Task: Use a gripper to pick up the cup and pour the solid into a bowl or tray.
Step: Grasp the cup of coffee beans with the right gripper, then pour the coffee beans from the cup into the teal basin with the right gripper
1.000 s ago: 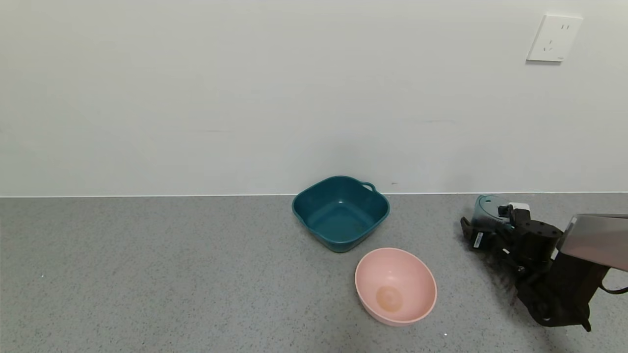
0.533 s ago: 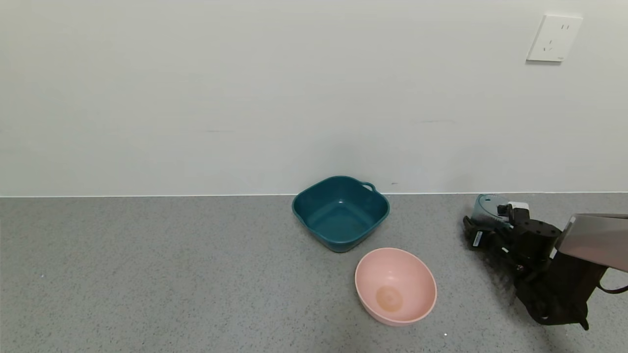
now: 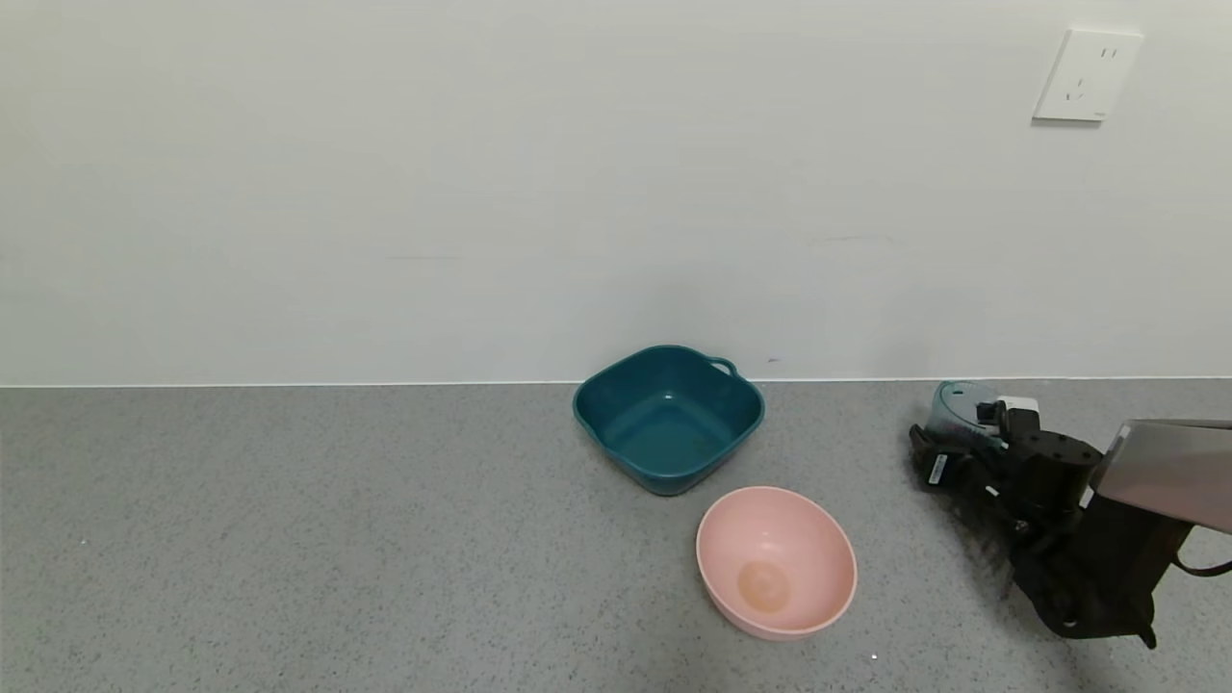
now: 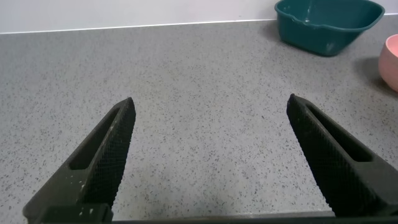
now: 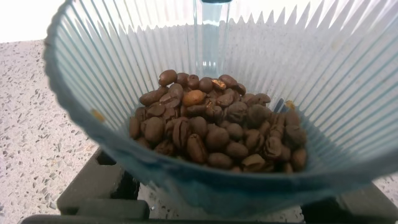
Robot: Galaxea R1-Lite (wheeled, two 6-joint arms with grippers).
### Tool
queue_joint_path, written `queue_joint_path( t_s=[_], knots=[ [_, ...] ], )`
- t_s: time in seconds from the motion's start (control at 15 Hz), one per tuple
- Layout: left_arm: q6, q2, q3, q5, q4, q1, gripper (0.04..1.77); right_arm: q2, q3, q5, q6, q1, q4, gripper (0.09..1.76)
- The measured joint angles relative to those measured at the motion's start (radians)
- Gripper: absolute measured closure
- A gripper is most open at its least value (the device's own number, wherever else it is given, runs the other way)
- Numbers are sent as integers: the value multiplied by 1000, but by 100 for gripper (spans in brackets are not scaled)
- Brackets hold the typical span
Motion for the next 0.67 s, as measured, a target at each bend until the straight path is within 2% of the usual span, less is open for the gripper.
queue_joint_path(
  t_s=[0.67],
  knots=[
    [0,0,0,0,0,0,6,-35,7,10,-16,2,3,48]
  ],
)
